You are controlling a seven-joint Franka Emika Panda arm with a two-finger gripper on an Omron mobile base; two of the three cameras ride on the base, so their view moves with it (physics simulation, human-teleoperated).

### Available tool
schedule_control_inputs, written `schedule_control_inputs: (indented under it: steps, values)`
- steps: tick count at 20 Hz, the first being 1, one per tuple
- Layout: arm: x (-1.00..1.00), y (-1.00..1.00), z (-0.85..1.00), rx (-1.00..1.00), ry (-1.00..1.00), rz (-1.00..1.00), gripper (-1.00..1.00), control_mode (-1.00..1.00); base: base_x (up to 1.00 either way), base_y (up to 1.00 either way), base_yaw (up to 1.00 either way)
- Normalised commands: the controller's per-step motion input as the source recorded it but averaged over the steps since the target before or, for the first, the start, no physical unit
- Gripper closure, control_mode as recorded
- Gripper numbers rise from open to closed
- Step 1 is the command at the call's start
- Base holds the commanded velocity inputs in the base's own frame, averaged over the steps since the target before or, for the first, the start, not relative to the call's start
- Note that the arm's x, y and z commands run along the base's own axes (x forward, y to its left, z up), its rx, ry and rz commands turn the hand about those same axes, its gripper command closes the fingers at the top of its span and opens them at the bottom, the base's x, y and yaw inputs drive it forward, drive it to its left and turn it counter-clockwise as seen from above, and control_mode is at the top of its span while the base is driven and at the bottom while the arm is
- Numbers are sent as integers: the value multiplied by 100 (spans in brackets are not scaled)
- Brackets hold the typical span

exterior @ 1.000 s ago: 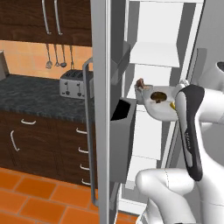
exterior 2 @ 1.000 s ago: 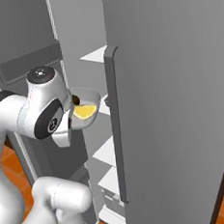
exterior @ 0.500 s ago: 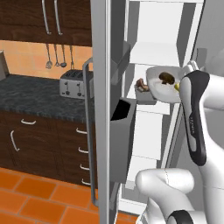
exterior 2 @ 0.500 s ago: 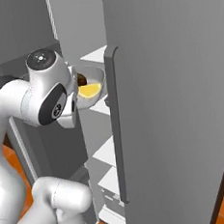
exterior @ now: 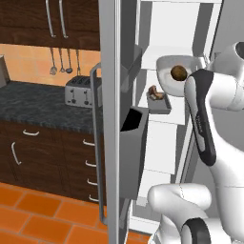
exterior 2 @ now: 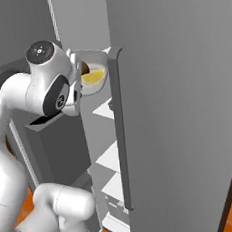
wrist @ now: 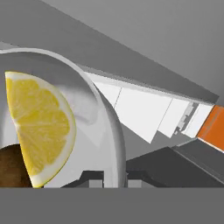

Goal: Take the meat container that has the steak and place it on the second highest rack of the freezer. Then take the vegetable container that has the mushroom and lemon wedge and place it on the highest rack of the freezer.

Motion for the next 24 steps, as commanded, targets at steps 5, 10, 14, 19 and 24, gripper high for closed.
schedule_control_inputs:
  steps: [5, 10, 14, 19, 24]
  values:
    - [100, 0, 15, 0, 0, -9, 100, -100, 0, 0, 0]
    - [92, -4, 19, 1, 0, -5, 100, -100, 0, 0, 0]
    - [78, -29, 22, 4, 4, -1, 100, -100, 0, 0, 0]
    - [74, -31, 5, 3, 6, 0, 100, -100, 0, 0, 0]
    - [77, -1, 0, 0, 2, 0, 100, -100, 0, 0, 0]
